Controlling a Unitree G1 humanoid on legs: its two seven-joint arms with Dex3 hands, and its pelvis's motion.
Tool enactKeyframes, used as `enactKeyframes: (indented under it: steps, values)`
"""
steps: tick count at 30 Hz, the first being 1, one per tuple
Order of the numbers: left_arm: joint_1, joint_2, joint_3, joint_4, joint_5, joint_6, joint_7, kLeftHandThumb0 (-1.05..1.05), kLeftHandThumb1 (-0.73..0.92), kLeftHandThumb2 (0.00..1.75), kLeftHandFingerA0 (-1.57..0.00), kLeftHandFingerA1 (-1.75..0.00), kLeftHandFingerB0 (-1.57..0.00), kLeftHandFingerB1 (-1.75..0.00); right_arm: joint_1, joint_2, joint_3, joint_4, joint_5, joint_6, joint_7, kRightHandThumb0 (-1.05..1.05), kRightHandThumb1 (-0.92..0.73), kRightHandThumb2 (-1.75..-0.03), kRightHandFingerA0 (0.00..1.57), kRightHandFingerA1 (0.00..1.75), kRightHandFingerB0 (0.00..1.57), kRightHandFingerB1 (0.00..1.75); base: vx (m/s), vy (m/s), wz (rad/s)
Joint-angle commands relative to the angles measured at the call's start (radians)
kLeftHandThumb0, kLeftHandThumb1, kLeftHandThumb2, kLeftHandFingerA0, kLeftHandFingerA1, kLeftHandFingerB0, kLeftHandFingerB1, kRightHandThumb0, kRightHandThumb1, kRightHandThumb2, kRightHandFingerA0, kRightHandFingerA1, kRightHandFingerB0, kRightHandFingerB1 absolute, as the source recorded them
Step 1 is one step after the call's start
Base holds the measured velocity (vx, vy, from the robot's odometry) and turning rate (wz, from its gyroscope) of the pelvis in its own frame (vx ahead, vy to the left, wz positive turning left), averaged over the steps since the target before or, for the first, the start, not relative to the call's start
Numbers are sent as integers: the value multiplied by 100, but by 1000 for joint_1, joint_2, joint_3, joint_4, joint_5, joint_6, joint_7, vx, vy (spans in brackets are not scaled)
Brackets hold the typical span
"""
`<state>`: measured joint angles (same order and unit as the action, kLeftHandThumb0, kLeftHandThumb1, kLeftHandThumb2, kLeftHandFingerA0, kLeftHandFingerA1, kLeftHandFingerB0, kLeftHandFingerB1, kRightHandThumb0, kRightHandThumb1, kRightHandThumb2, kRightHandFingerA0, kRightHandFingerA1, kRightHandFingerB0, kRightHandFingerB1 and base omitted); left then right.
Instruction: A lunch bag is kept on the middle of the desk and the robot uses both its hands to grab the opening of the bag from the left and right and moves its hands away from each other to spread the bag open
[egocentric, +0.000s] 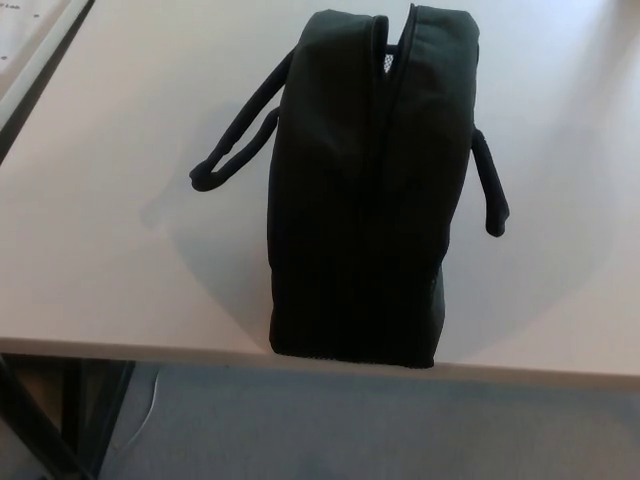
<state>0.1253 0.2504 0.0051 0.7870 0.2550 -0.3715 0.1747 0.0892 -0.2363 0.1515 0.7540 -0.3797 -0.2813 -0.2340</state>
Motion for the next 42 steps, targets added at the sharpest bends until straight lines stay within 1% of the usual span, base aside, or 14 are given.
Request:
enactKeyframes:
  steps: [1, 12, 14, 19, 23, 24, 28, 29, 31, 34, 35, 37, 41, 42]
  values:
    - [-9, 110, 27, -39, 155, -497, 306, -8, 36, 85, -42, -59, -17, -49, -25, -113, 85, -51, -246, -407, -395, -21, -49, -55, 51, 40, 42, 35, 0, 0, 0]
    - [-15, 162, 43, -52, 263, -555, 464, -10, 38, 86, -34, -56, -13, -48, 34, -103, 59, -149, -320, -411, -641, -30, -47, -59, 32, 38, 25, 33, 0, 0, 0]
    - [-3, 262, -16, -108, 474, -472, 698, -12, 57, 56, -55, -38, -24, -29, 65, -111, 41, -214, -351, -409, -698, -30, -47, -59, 31, 37, 24, 33, 0, 0, 0]
    - [41, 338, 27, -187, 523, -458, 790, -6, 56, 58, -79, -51, -23, -30, 241, -143, -103, -576, -406, -374, -690, -31, -48, -61, 28, 39, 20, 33, 0, 0, 0]
    - [47, 382, 104, -266, 550, -496, 889, -8, 44, 89, -32, -55, -8, -46, 293, -157, -255, -785, -440, -467, -726, -26, -47, -59, 28, 39, 22, 33, 0, 0, 0]
    - [45, 390, 123, -288, 552, -499, 900, -10, 61, 58, -58, -38, -17, -29, 298, -152, -288, -830, -442, -475, -722, -28, -47, -60, 28, 40, 24, 34, 0, 0, 0]
    - [57, 407, 211, -395, 556, -510, 909, -11, 60, 57, -64, -40, -18, -29, 322, -138, -401, -970, -420, -507, -671, -23, -49, -55, 30, 35, 23, 29, 0, 0, 0]
    - [62, 415, 245, -445, 565, -511, 911, -12, 60, 58, -86, -72, -21, -29, 313, -142, -439, -1001, -416, -514, -664, -28, -44, -59, 28, 40, 24, 34, 0, 0, 0]
    - [65, 426, 273, -488, 575, -509, 911, -12, 59, 58, -74, -48, -19, -29, 308, -139, -474, -1040, -417, -498, -652, -31, -45, -60, 27, 40, 24, 35, 0, 0, 0]
    - [63, 448, 334, -585, 581, -476, 867, -7, 60, 56, -75, -76, -16, -27, 272, -150, -516, -1080, -347, -500, -573, -35, -48, -62, 24, 40, 24, 35, 0, 0, 0]
    - [55, 459, 342, -596, 584, -474, 862, -4, 44, 89, -54, -65, 0, -43, 261, -155, -522, -1088, -334, -502, -558, -34, -48, -61, 24, 40, 24, 35, 0, 0, 0]
    - [27, 501, 371, -611, 586, -483, 849, -3, 58, 57, -44, -35, -14, -28, 232, -175, -538, -1118, -297, -492, -503, -34, -47, -61, 25, 41, 24, 36, 0, 0, 0]
    - [-66, 574, 376, -564, 531, -531, 786, -7, 62, 58, -48, -35, -22, -30, 161, -256, -548, -1152, -185, -419, -343, -29, -46, -58, 27, 39, 28, 34, 0, 0, 0]
    - [-91, 606, 364, -541, 497, -551, 729, -7, 46, 92, -32, -55, -12, -48, 145, -282, -540, -1161, -141, -384, -289, -21, -48, -54, 29, 36, 35, 34, 0, 0, 0]
